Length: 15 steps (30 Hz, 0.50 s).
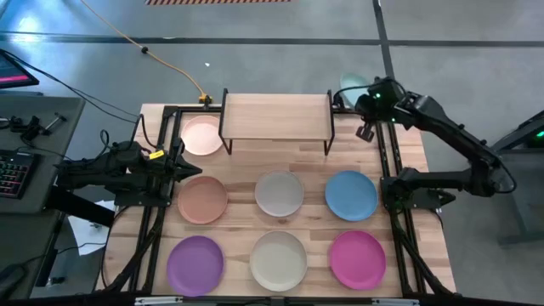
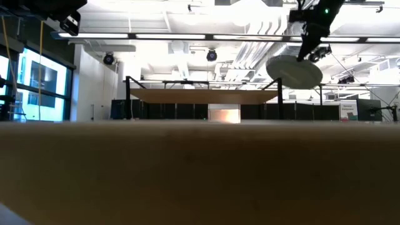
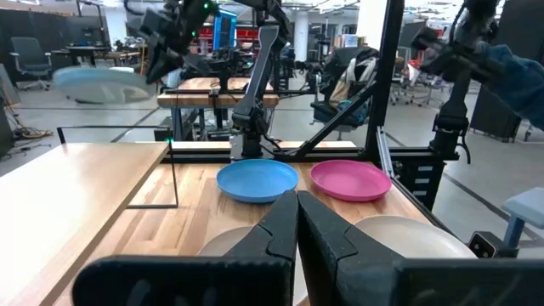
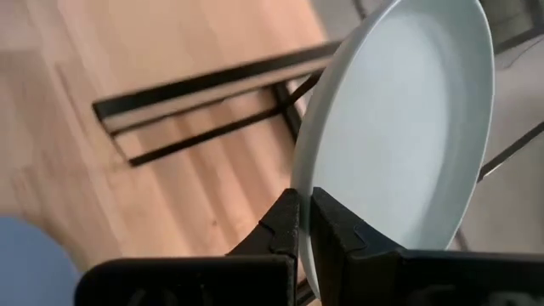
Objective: Place and stack plates onto a shelf
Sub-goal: Put the light green plate onto the shelf
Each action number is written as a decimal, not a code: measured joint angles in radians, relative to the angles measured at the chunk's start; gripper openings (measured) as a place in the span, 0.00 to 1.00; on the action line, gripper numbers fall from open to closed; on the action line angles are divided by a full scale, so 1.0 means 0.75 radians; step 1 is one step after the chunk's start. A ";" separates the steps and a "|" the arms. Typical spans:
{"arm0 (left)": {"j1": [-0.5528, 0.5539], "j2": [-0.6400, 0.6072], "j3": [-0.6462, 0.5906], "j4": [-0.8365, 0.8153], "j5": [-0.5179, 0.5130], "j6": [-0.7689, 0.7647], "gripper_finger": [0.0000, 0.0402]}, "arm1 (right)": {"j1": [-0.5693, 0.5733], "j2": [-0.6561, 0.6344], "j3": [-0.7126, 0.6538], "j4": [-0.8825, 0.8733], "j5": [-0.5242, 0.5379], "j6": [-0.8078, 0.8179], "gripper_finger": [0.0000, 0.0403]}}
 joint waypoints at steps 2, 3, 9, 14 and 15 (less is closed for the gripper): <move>0.000 0.000 0.000 0.000 0.000 0.000 0.00 | 0.022 0.001 0.035 0.000 0.032 -0.007 0.00; 0.000 0.000 0.001 0.000 0.000 0.000 0.00 | 0.034 0.003 0.050 0.000 0.038 -0.021 0.00; 0.000 0.000 0.000 0.000 0.000 0.000 0.00 | 0.113 0.011 0.094 0.041 0.039 -0.114 0.00; 0.000 0.000 0.000 0.000 0.000 0.000 0.00 | 0.173 0.036 0.098 0.091 0.062 -0.212 0.00; 0.000 0.000 0.000 0.000 0.000 0.000 0.00 | 0.184 0.044 0.098 0.095 0.062 -0.233 0.00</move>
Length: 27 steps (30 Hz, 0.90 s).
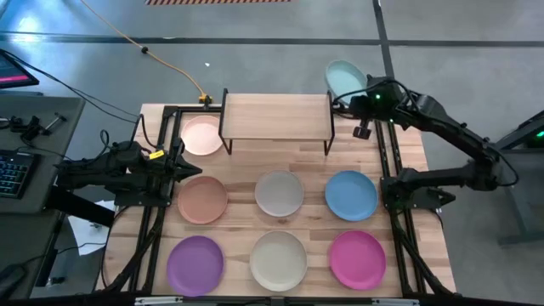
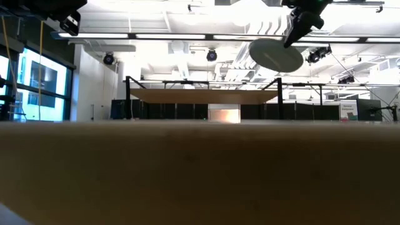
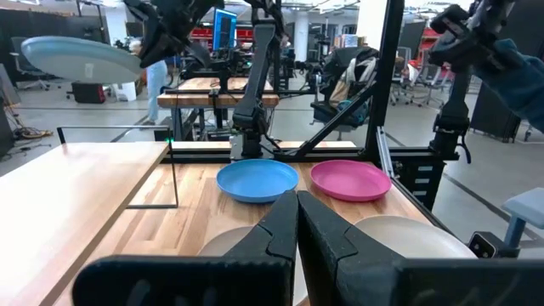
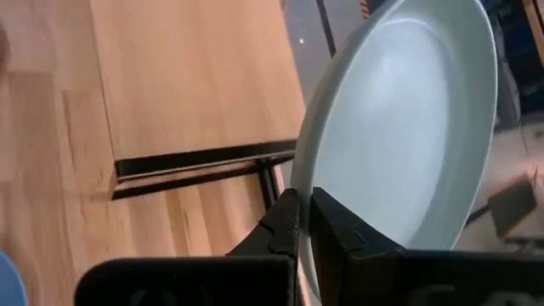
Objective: Place and stack plates onto a shelf
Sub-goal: Put the light green plate onto the shelf
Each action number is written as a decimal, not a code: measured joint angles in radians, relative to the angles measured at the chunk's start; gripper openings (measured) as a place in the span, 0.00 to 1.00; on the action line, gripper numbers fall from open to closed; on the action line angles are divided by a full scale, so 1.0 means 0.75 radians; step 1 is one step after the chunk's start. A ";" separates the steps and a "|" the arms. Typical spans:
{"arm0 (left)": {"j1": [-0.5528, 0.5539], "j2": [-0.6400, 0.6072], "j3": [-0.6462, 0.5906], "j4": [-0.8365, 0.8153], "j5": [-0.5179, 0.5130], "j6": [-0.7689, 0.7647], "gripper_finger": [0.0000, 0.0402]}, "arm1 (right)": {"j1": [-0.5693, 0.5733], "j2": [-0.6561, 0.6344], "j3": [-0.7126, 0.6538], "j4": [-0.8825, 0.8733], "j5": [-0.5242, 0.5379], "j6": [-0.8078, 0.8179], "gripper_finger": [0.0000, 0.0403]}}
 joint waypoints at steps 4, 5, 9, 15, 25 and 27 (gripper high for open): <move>0.000 0.000 0.000 0.000 0.000 0.000 0.00 | 0.048 0.046 0.000 0.037 0.002 -0.057 0.00; 0.000 0.000 0.000 0.000 0.000 0.000 0.00 | 0.064 0.058 0.000 0.047 0.002 -0.078 0.00; 0.000 0.000 0.000 0.000 0.000 0.000 0.00 | 0.135 0.112 0.000 0.118 0.006 -0.156 0.00; 0.000 0.000 0.000 0.000 0.000 0.000 0.00 | 0.231 0.201 0.000 0.170 0.043 -0.230 0.00; 0.000 0.000 0.000 0.000 0.000 0.000 0.00 | 0.371 0.346 0.000 0.180 0.098 -0.289 0.00; 0.000 0.000 0.000 0.000 0.000 0.000 0.00 | 0.391 0.373 0.000 0.185 0.103 -0.298 0.00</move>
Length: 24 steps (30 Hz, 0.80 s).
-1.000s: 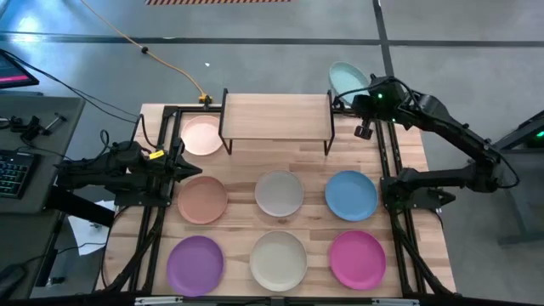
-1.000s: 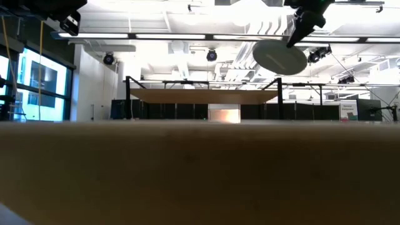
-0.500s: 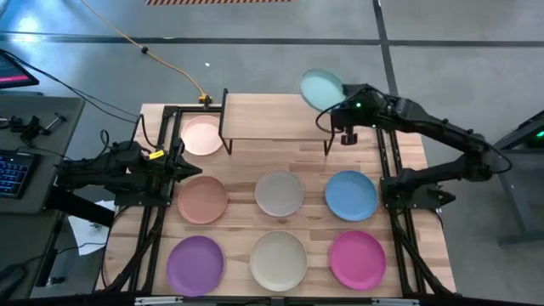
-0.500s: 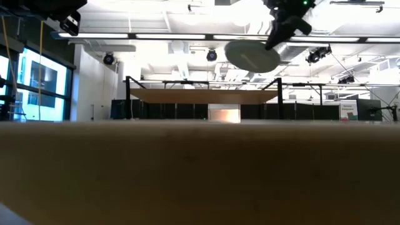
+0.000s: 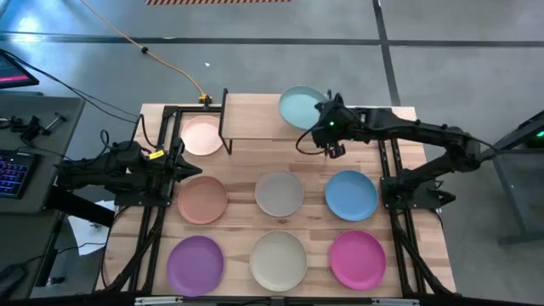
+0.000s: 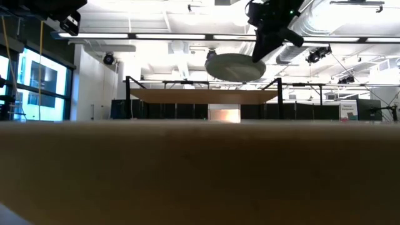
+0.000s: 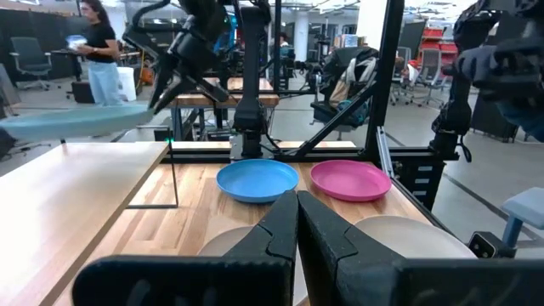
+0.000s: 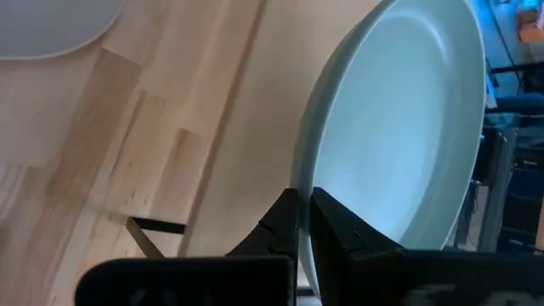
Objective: Place and stack plates onto a shelf
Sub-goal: Put the light green plate onto the shelf
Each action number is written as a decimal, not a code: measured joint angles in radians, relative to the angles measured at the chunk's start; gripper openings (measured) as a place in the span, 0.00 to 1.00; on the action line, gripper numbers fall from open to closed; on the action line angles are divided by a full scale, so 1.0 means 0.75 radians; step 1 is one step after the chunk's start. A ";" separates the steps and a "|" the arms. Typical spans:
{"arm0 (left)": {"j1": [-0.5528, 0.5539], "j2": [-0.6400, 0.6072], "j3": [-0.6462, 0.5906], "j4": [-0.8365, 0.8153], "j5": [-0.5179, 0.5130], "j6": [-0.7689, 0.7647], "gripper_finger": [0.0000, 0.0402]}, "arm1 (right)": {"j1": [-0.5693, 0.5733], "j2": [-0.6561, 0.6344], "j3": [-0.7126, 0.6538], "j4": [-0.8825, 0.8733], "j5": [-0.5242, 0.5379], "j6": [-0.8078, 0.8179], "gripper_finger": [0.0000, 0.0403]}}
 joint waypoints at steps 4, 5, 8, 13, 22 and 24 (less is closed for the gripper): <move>0.000 0.000 0.000 0.000 0.000 0.000 0.00 | 0.018 0.051 0.000 0.021 0.000 -0.003 0.00; 0.000 0.000 0.000 0.000 0.000 0.000 0.00 | 0.021 0.063 0.000 0.022 0.000 -0.002 0.00; 0.000 0.000 0.000 0.000 0.000 0.000 0.00 | 0.019 0.095 0.000 0.020 -0.001 -0.002 0.00; 0.000 0.000 0.000 0.000 0.000 0.000 0.00 | 0.013 0.124 0.000 0.014 0.000 -0.001 0.00; 0.000 0.000 0.000 0.000 0.000 0.000 0.00 | -0.014 0.130 0.000 0.013 -0.005 0.018 0.00; 0.000 0.000 0.000 0.000 0.000 0.000 0.00 | -0.028 0.130 0.000 0.013 -0.025 0.045 0.00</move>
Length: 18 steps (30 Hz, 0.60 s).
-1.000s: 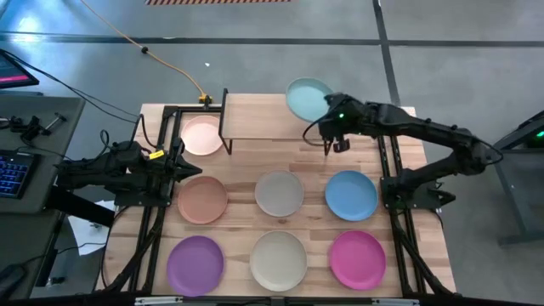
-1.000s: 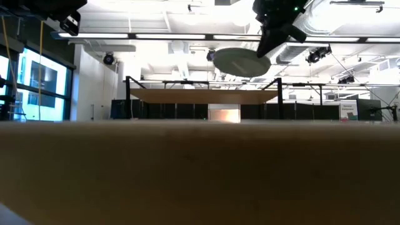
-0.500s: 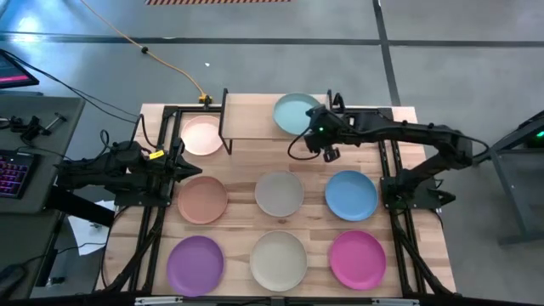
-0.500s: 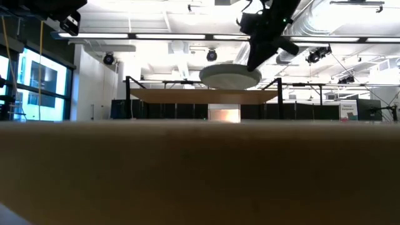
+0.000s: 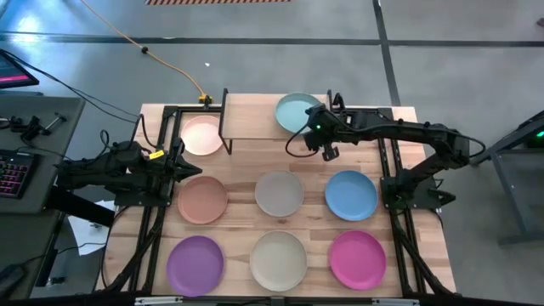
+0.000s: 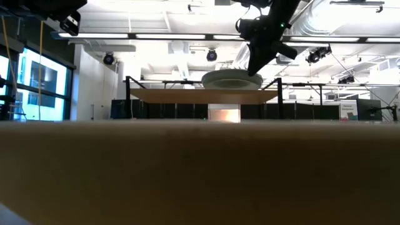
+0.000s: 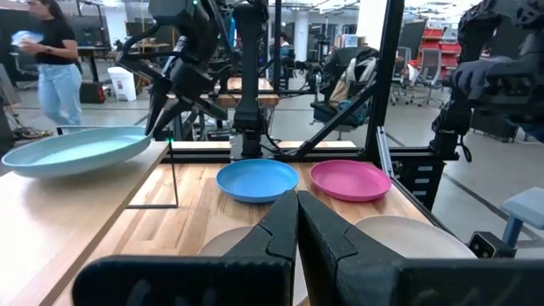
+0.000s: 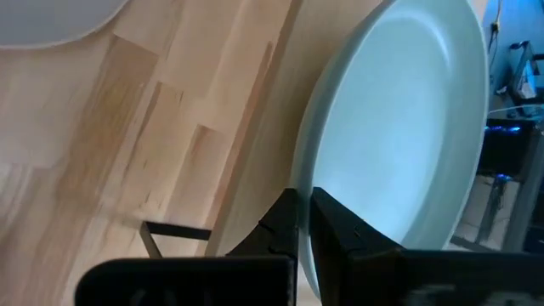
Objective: Place and stack plates onto a shelf
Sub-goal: Put the light green plate onto the shelf
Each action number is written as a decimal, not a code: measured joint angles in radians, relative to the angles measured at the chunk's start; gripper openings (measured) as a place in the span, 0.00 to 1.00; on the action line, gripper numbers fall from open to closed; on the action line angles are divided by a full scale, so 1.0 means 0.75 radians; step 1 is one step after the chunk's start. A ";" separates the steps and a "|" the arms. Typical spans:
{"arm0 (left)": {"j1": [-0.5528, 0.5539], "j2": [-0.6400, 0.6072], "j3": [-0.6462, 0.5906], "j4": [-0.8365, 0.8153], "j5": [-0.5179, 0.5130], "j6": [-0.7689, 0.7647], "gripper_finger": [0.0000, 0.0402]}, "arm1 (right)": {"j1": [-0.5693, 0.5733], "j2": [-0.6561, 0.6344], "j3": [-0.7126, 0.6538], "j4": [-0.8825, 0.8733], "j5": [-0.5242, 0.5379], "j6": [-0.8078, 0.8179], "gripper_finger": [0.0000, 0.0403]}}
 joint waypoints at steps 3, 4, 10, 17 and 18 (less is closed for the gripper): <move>0.001 0.000 0.000 0.000 0.000 0.000 0.00 | -0.015 0.000 0.000 0.000 -0.009 0.017 0.00; 0.000 0.000 0.000 0.000 0.000 0.000 0.00 | -0.015 0.000 0.000 0.000 -0.009 0.018 0.00; 0.000 0.000 0.000 -0.001 0.000 0.000 0.00 | -0.015 0.015 -0.001 -0.059 -0.028 0.037 0.00; 0.000 0.000 0.000 0.000 0.000 0.000 0.00 | -0.015 0.029 -0.001 -0.053 -0.024 0.038 0.00; 0.000 0.000 0.000 0.000 0.000 0.000 0.00 | -0.015 0.029 -0.001 -0.054 -0.023 0.038 0.00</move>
